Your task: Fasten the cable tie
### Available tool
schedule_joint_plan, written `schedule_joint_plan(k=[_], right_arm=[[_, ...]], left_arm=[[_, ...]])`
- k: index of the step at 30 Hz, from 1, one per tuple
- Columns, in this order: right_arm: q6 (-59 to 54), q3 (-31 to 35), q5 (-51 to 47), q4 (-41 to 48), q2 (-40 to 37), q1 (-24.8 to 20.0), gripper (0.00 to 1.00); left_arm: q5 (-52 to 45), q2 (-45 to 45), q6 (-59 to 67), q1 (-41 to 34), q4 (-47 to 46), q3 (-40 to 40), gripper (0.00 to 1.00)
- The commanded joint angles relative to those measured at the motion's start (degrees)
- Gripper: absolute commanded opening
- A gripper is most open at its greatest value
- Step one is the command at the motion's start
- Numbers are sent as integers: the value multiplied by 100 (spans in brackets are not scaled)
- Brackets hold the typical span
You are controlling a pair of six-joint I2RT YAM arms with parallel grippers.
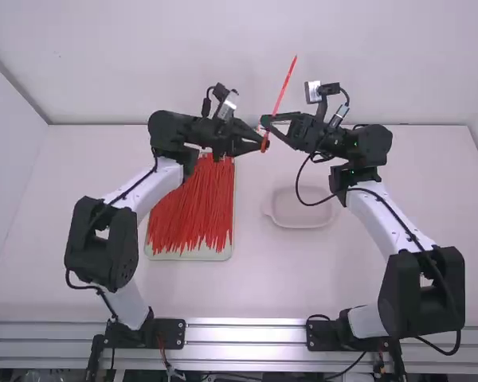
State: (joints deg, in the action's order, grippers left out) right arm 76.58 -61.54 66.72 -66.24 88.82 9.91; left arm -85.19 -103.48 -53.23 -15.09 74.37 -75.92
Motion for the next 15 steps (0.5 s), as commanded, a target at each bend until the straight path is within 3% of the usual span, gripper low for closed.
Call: schedule_joint_plan(k=[1, 7, 8, 9, 15], right_arm=[[13, -144, 11, -42, -111, -11, 2], [116, -144, 164, -46, -111, -11, 0], [114, -144, 199, -44, -111, -11, 0], [111, -144, 216, -48, -109, -11, 0], [116, -144, 494, -66, -111, -175, 0]], left_arm=[[79, -13, 81, 37, 50, -127, 2], [122, -13, 79, 87, -57, -127, 3], [177, -13, 59, 70, -105, -127, 24], [199, -13, 59, 61, -140, -127, 97], [365, -13, 70, 101, -479, -133, 99]])
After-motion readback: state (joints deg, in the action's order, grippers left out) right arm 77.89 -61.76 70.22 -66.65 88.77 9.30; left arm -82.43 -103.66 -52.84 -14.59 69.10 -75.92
